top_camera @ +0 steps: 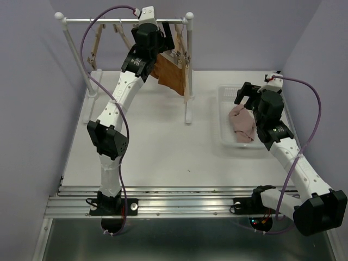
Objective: Remove the underwear clipped to the hanger
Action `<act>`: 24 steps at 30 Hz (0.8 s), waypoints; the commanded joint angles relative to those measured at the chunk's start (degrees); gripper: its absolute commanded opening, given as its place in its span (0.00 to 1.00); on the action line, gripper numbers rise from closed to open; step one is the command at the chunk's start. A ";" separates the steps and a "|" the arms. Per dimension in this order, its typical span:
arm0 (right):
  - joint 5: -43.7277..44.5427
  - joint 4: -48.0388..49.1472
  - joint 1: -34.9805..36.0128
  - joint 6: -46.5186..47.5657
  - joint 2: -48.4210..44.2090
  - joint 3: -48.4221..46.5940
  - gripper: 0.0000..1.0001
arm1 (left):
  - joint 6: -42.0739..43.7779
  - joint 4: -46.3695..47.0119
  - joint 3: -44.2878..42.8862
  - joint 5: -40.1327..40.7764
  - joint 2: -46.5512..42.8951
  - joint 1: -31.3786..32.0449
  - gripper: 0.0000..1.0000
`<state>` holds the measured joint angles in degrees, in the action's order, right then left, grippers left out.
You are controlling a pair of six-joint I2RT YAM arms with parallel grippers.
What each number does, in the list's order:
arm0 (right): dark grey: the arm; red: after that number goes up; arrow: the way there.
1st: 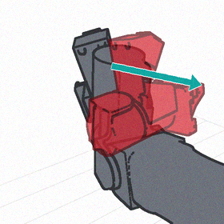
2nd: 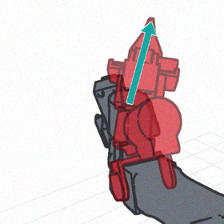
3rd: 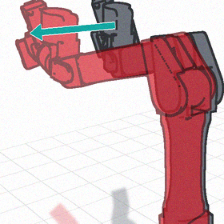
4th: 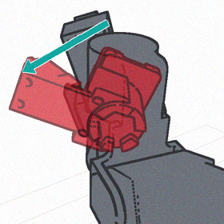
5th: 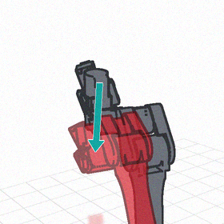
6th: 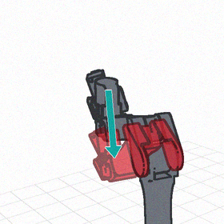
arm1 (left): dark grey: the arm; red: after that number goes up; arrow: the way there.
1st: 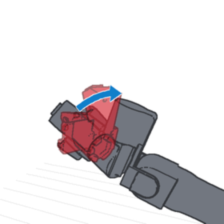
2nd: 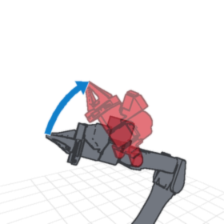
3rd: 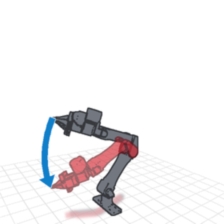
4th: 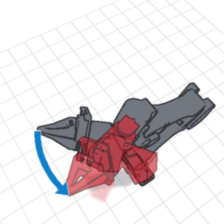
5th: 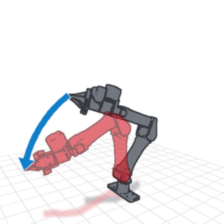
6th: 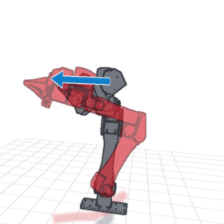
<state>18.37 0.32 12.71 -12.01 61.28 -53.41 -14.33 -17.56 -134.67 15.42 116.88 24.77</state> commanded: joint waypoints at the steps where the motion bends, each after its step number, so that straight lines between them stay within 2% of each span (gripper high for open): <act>1: -0.35 2.85 -0.41 0.23 0.25 0.59 1.00 | -0.88 2.09 -4.28 2.16 0.36 0.19 0.99; 11: 0.35 3.28 -0.41 0.76 0.33 0.85 1.00 | -3.51 0.69 -4.28 1.45 1.77 -1.75 0.99; 14: 0.26 3.37 -0.41 0.85 0.51 0.85 1.00 | -3.25 0.69 -3.58 1.72 0.98 -1.84 0.96; 19: 0.53 3.55 -0.41 0.85 0.95 0.85 1.00 | -2.11 1.04 -2.35 2.16 -0.16 -1.84 0.83; 21: 0.70 3.55 -0.41 0.94 1.21 0.67 1.00 | -1.41 0.95 -2.26 1.81 -0.34 -1.84 0.74; 22: 0.70 3.55 -0.41 0.94 1.21 0.76 1.00 | -1.06 1.12 -2.26 1.37 -0.34 -1.92 0.65; 24: 0.88 3.46 -0.41 0.94 1.21 0.67 1.00 | -0.70 1.56 -1.91 -1.34 -0.34 -2.71 0.63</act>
<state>18.37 0.54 12.71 -11.79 62.70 -52.45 -16.45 -18.00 -135.90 16.25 119.72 23.11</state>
